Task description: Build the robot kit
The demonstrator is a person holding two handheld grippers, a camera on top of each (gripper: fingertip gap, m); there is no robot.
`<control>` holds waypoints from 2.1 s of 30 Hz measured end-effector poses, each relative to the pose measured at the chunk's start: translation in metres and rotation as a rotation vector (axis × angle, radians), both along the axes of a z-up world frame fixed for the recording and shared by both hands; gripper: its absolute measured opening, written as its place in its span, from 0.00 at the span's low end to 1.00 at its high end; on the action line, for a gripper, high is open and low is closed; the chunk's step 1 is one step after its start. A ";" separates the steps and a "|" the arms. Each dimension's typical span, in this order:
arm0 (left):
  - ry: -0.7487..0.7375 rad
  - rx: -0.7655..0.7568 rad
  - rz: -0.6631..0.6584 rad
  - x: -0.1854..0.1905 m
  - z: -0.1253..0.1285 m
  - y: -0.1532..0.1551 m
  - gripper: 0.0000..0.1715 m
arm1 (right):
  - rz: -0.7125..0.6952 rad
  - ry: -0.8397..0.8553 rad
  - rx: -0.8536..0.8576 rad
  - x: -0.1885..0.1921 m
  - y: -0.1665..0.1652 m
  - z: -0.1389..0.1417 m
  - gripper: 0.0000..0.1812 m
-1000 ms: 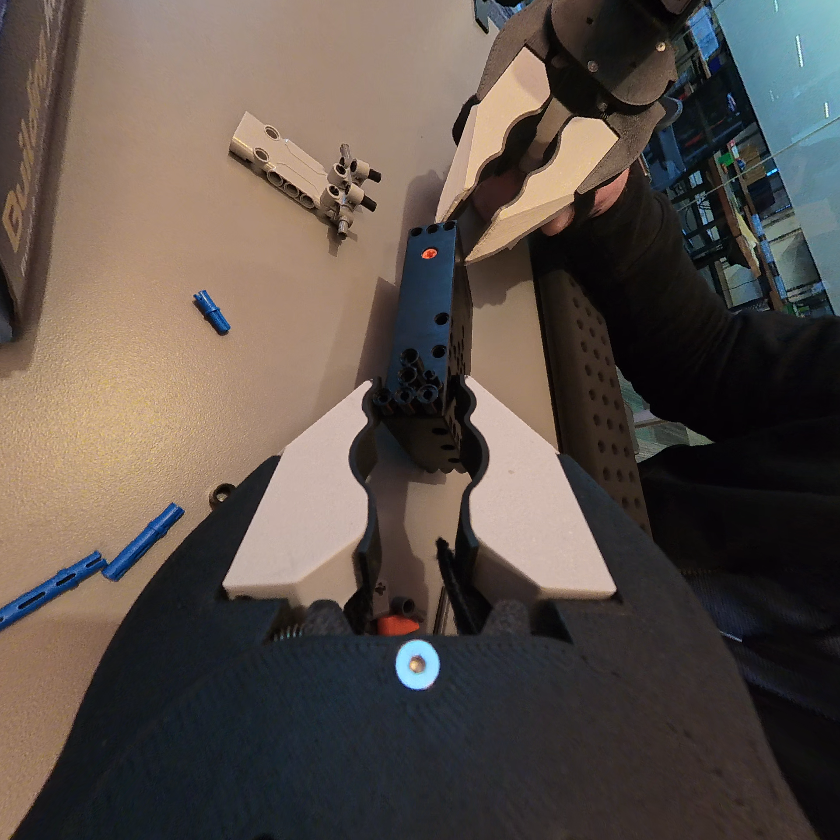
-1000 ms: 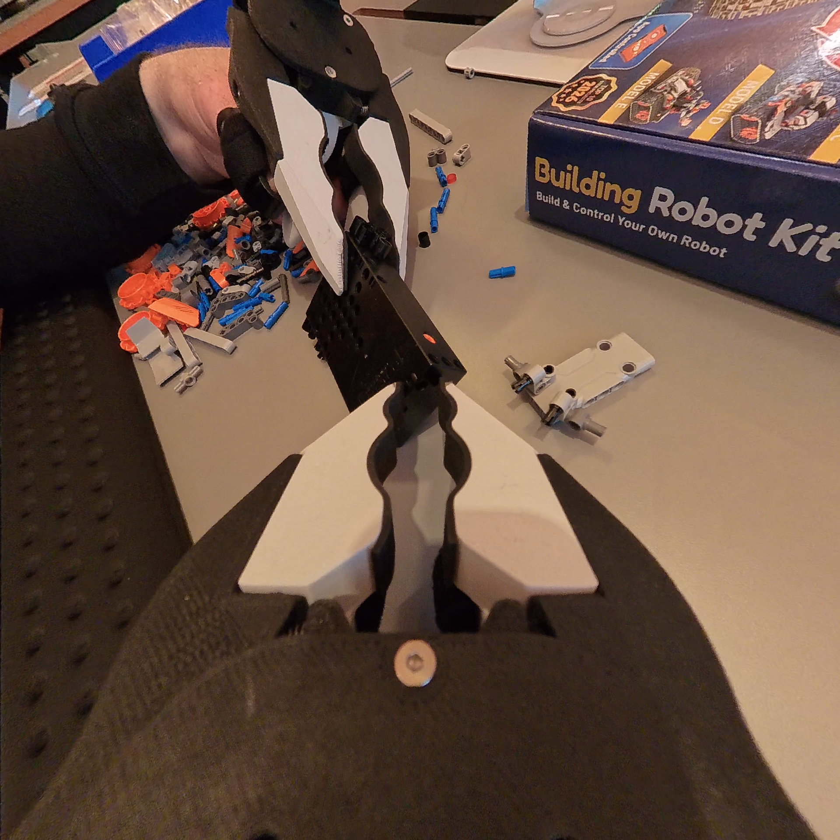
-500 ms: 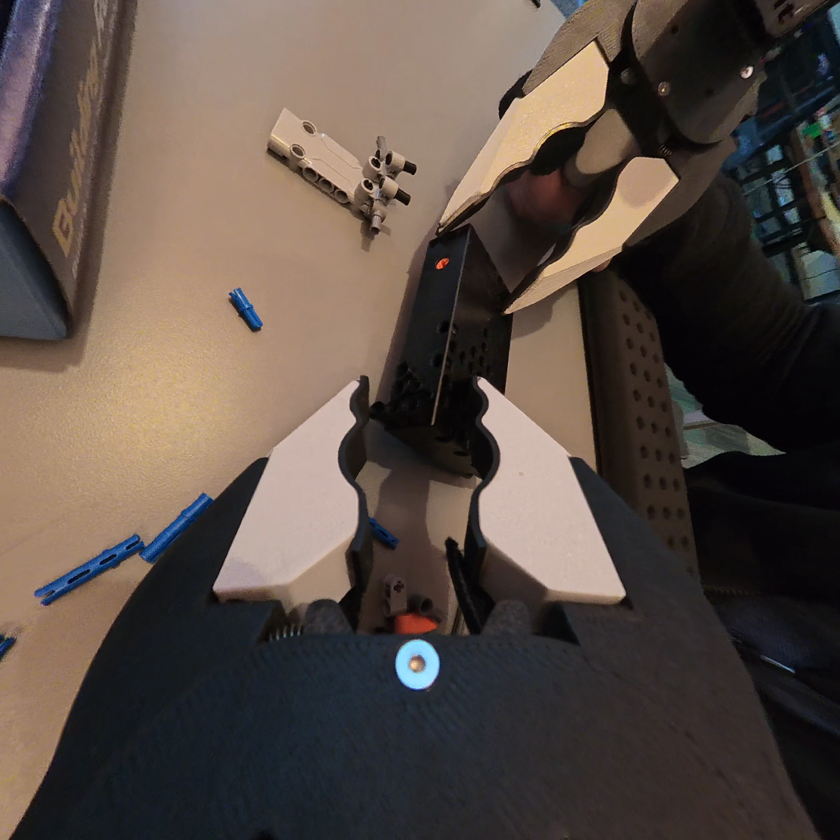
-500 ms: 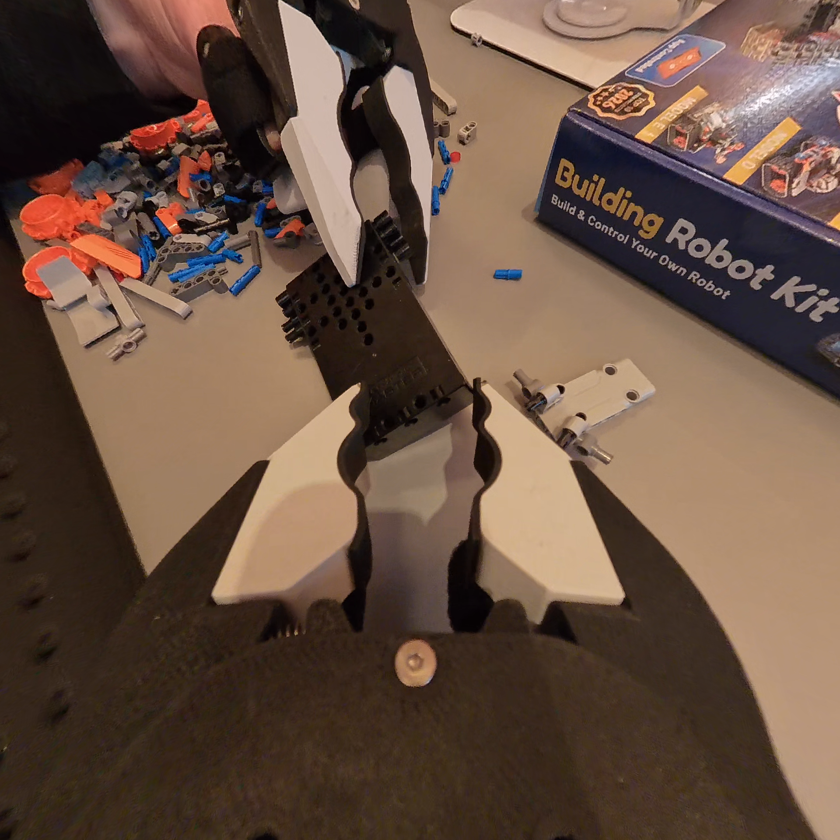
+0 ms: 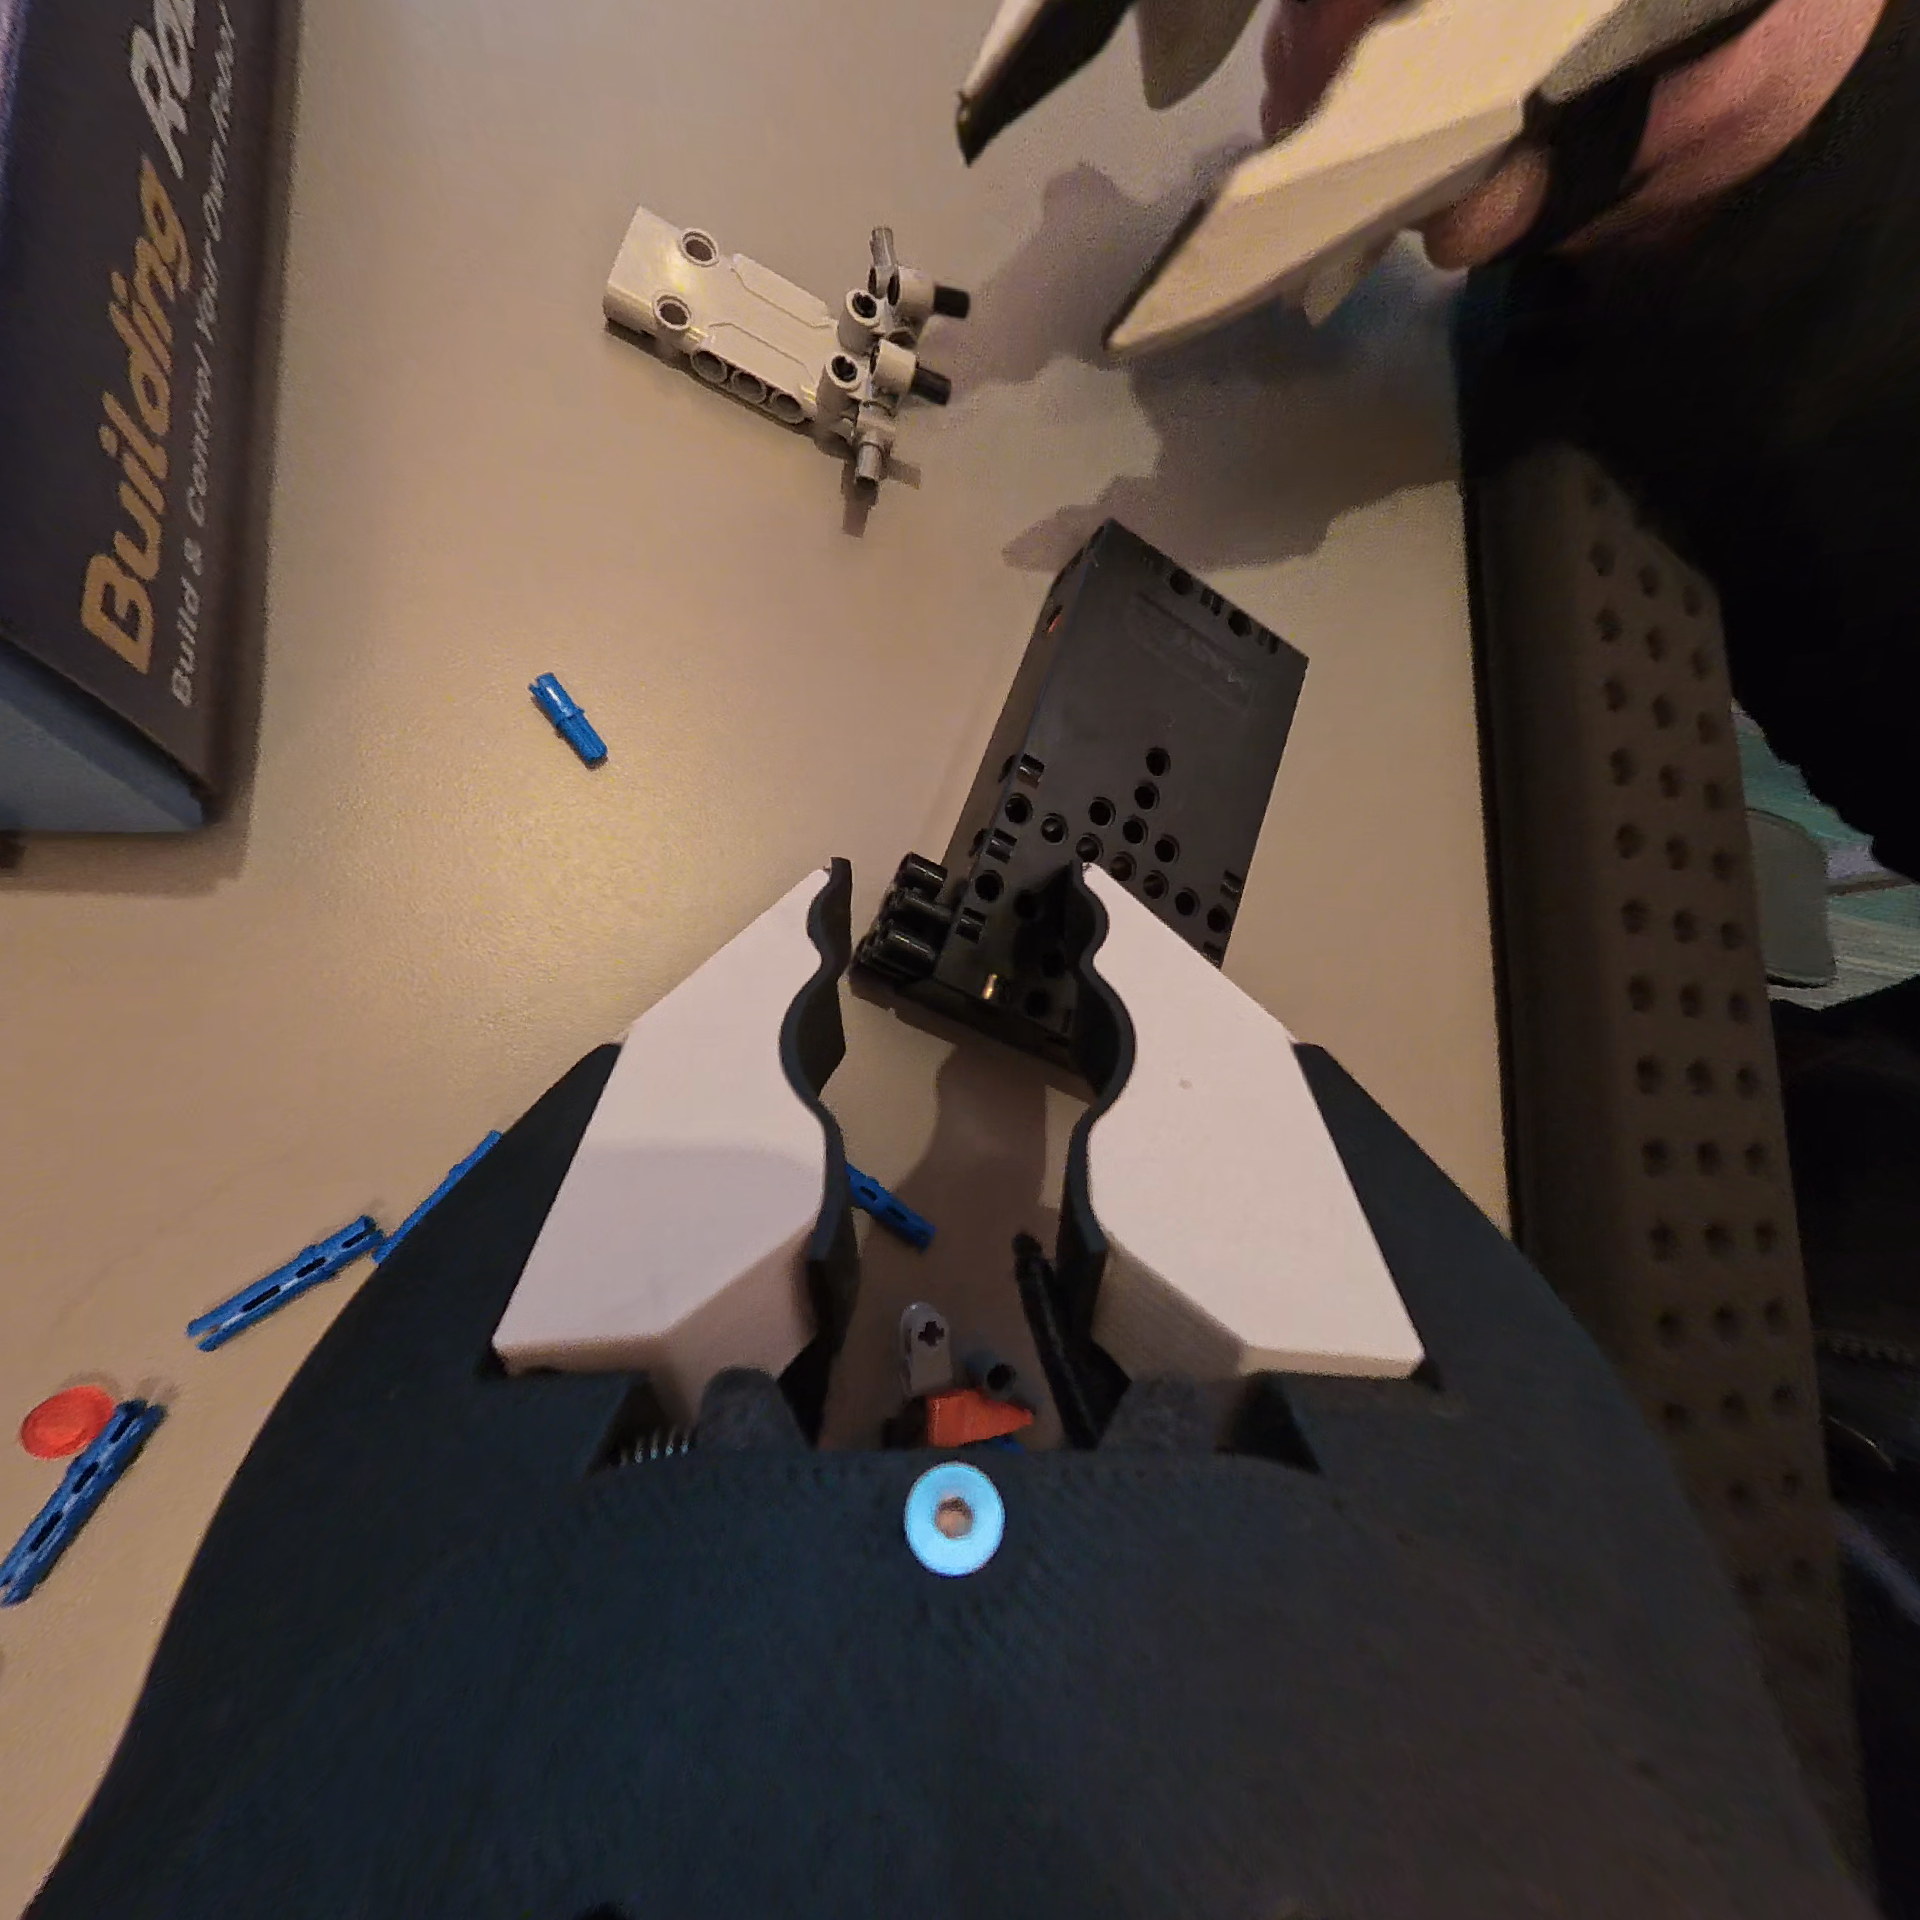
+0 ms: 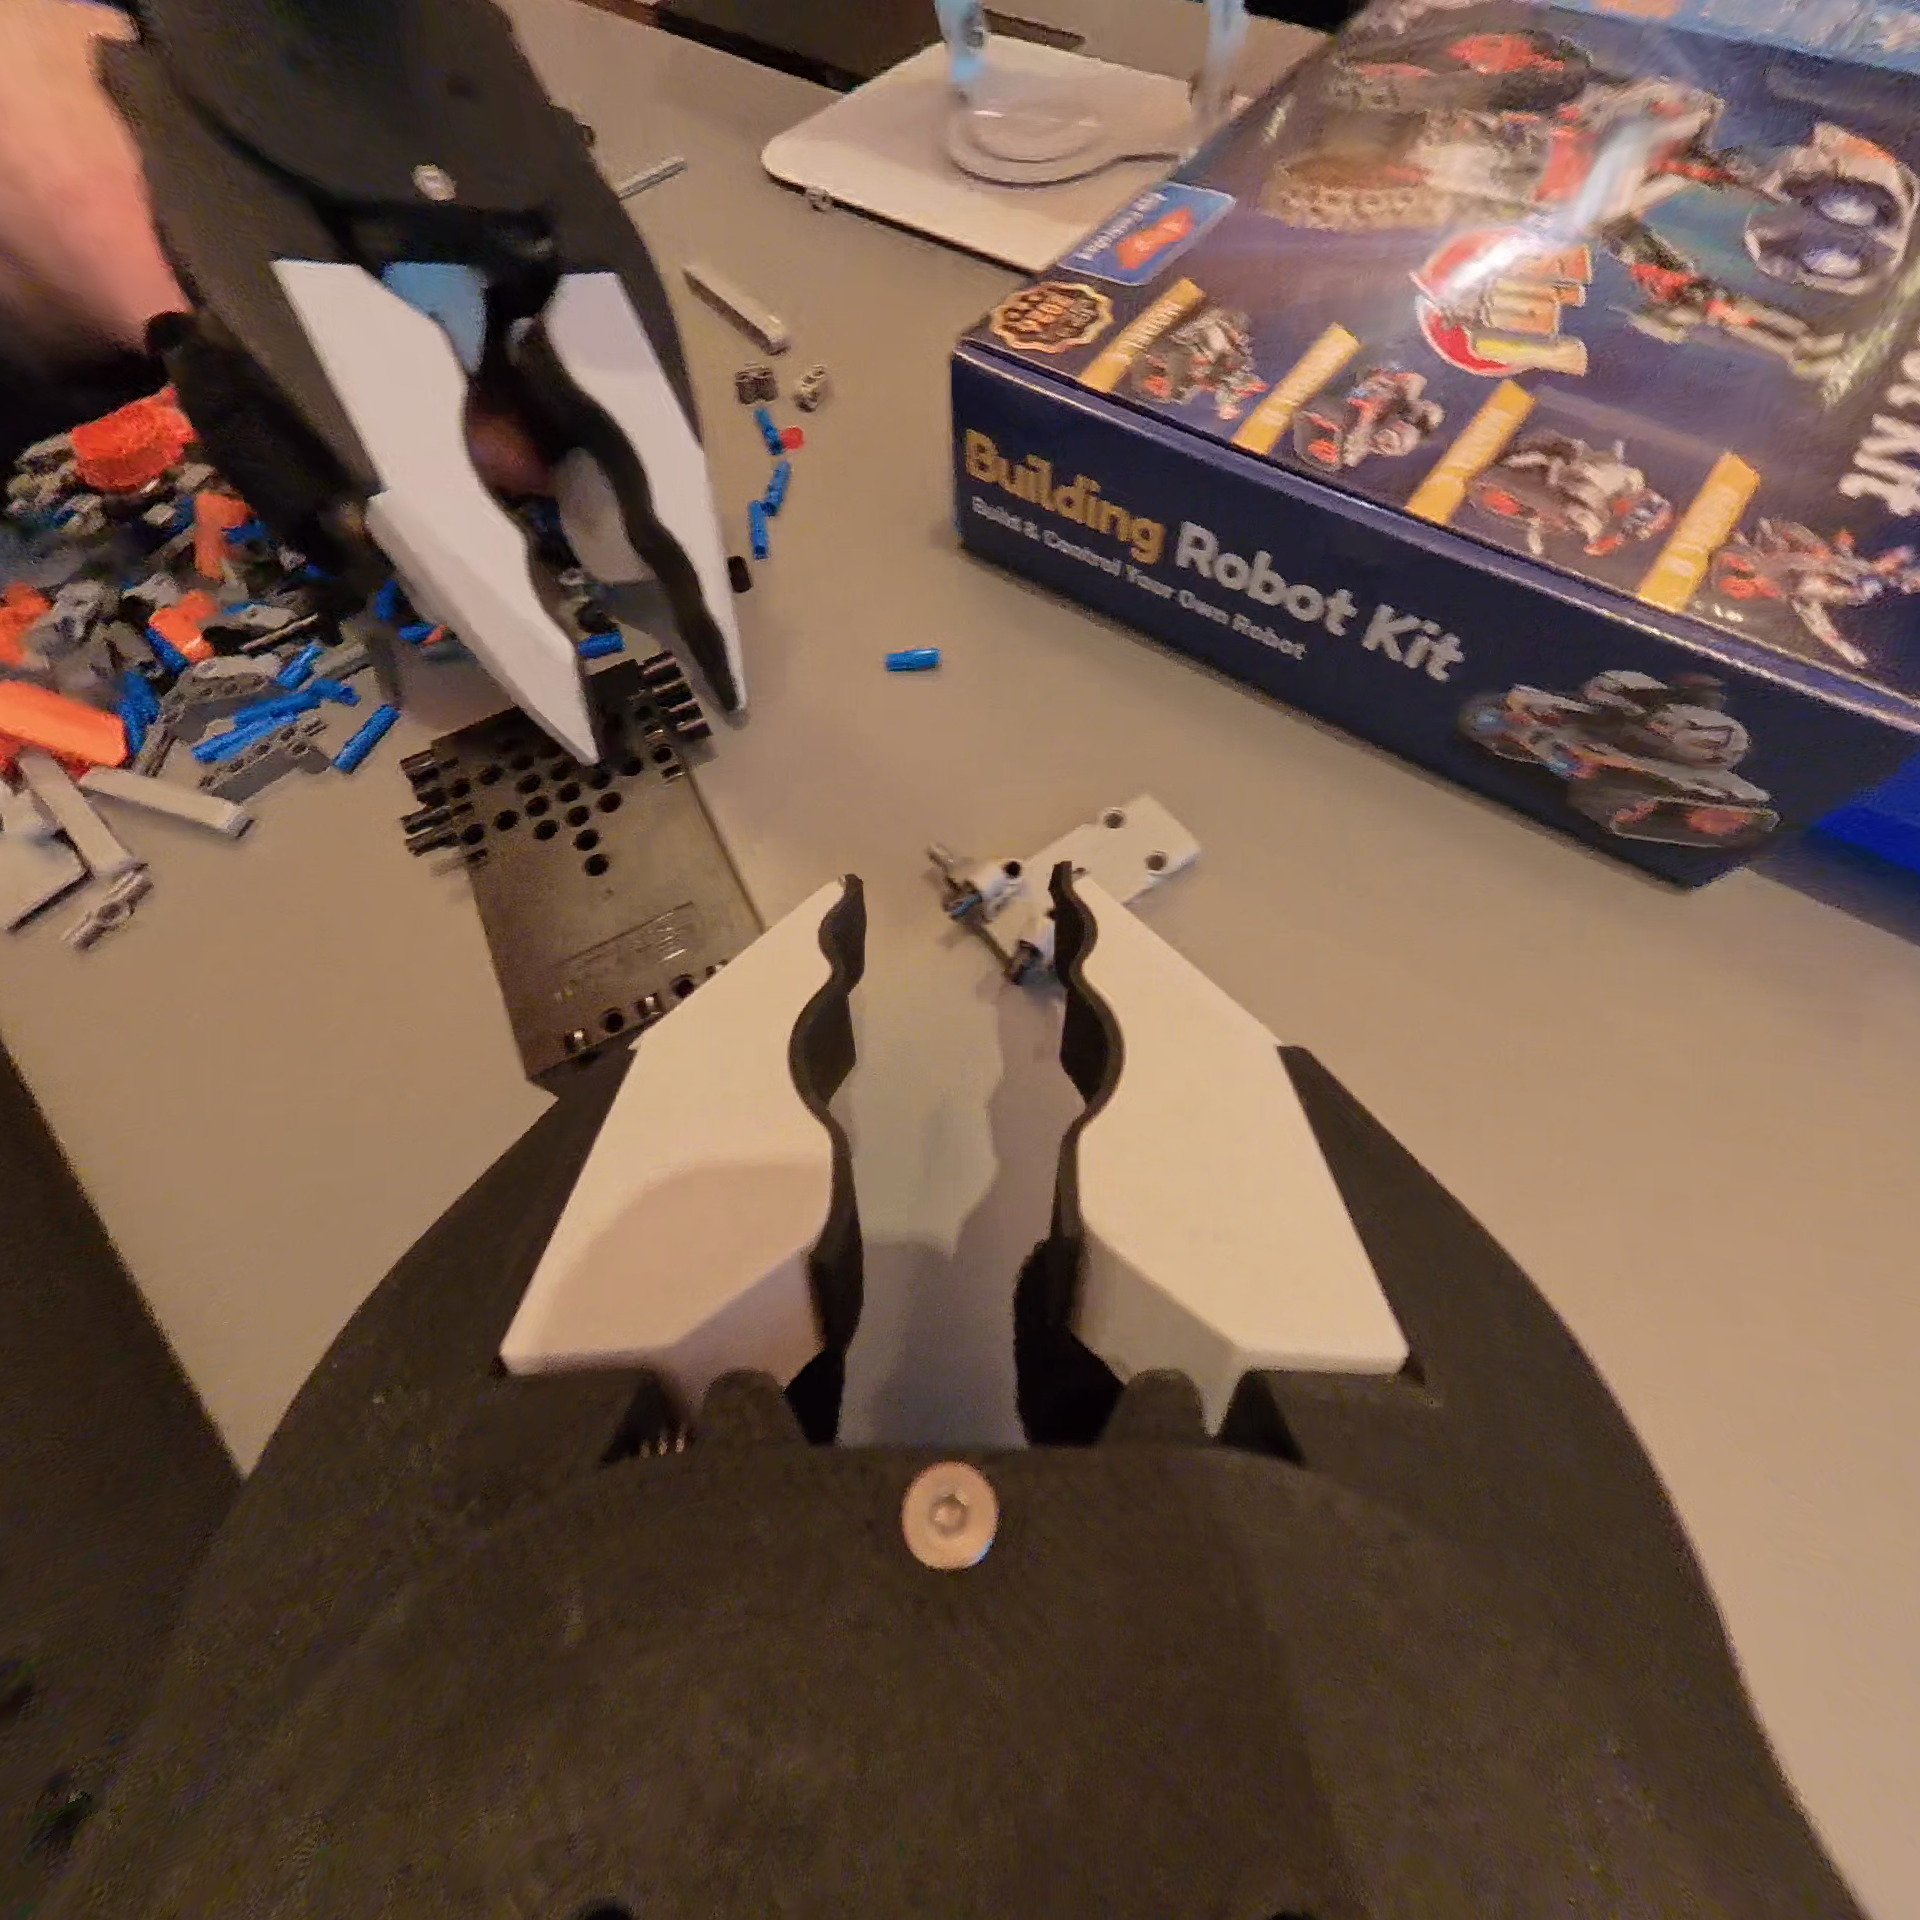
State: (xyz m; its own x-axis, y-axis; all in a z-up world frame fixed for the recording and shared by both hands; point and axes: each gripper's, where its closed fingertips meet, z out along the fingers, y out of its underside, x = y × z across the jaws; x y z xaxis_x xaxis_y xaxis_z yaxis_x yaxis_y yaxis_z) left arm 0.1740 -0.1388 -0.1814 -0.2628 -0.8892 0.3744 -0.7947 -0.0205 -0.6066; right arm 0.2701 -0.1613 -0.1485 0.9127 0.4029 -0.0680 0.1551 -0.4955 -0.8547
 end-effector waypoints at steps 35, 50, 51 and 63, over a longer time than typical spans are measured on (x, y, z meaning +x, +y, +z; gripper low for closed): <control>-0.535 -0.598 -0.105 0.013 0.130 -0.039 0.28 | 0.416 0.245 0.489 -0.070 -0.040 0.103 0.05; -0.676 -0.612 -0.221 0.005 0.155 -0.071 0.13 | 0.493 0.350 0.568 -0.079 -0.053 0.121 0.04; -0.683 -0.589 -0.213 0.006 0.155 -0.070 0.13 | 0.486 0.340 0.564 -0.078 -0.052 0.120 0.04; -0.625 -0.237 -0.184 0.012 0.127 -0.055 0.13 | 0.346 0.175 0.384 -0.060 -0.031 0.076 0.11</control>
State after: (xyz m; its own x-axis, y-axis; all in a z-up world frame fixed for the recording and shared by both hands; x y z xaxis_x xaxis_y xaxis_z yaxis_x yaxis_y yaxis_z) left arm 0.1864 -0.1940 -0.0545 -0.6311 -0.7224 0.2825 -0.3011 -0.1075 -0.9475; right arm 0.2099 -0.1918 -0.0722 0.7110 0.7032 0.0039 0.0925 -0.0880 -0.9918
